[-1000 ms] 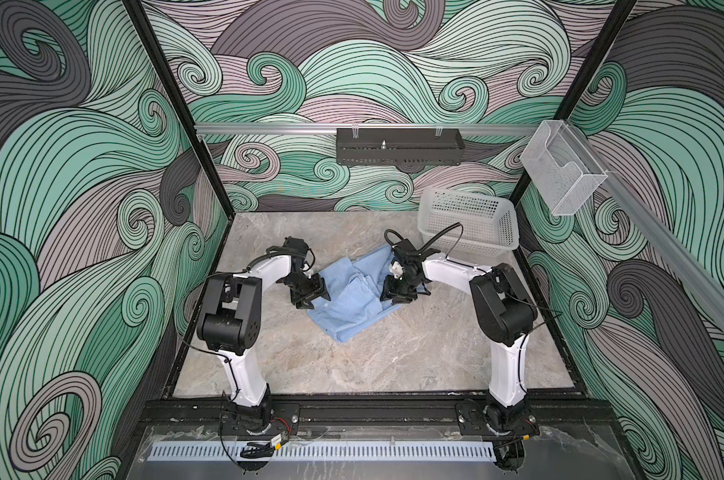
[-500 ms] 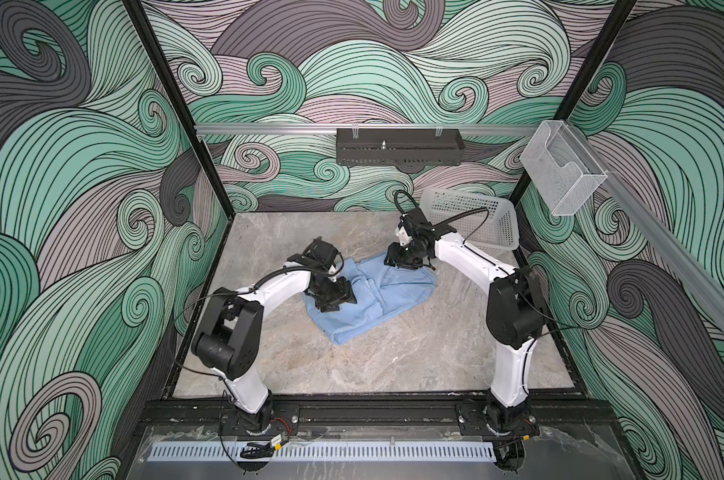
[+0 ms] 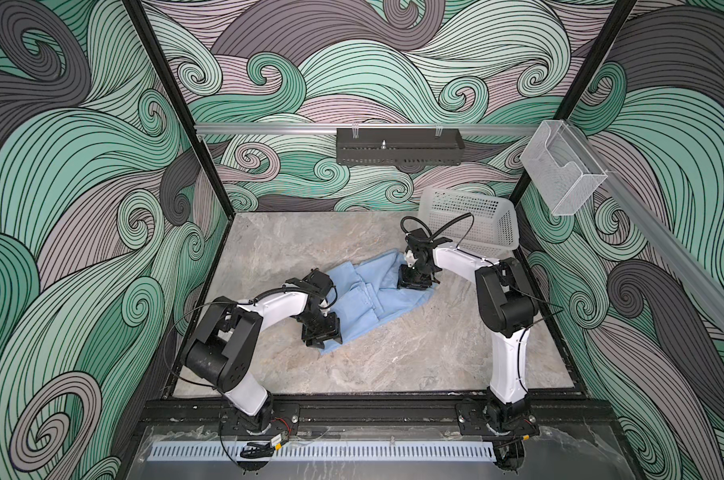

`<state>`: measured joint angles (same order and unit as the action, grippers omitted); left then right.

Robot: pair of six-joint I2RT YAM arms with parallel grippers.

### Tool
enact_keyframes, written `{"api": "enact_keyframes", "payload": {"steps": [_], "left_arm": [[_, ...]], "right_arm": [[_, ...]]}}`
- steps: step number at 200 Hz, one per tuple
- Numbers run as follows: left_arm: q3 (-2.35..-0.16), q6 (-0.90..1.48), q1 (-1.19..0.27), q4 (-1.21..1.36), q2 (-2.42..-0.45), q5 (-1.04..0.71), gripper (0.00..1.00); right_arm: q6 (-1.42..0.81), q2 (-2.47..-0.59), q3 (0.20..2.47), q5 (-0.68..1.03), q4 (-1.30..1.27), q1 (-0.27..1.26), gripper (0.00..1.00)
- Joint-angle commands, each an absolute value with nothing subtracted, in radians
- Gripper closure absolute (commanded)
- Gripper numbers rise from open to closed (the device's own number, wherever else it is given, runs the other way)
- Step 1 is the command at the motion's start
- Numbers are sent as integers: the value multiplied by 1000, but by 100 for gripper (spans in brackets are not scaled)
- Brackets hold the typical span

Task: Fold and stack the long sleeve shirts

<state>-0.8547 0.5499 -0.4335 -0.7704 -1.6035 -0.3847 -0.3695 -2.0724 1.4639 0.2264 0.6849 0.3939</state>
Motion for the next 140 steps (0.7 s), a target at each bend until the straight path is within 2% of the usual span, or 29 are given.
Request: {"api": "enact_keyframes", "payload": {"steps": [1,51,93,140], "left_arm": [[-853,499,-381,-855,-1578,-305,39],[-926,452,-272,-894,-1591,-282,38],[-1014,418,-219,-925,-1583,-287,36],[-1022,437,-147,-829,-1575,-389,33]], "right_arm": [[-368,-2069,1356,200,745,397,52],[-423,-1934,1113,211,682,399,53],[-468,-1819,999,251,653,416,54],[-519,-1700,905,286,642,428,54]]}}
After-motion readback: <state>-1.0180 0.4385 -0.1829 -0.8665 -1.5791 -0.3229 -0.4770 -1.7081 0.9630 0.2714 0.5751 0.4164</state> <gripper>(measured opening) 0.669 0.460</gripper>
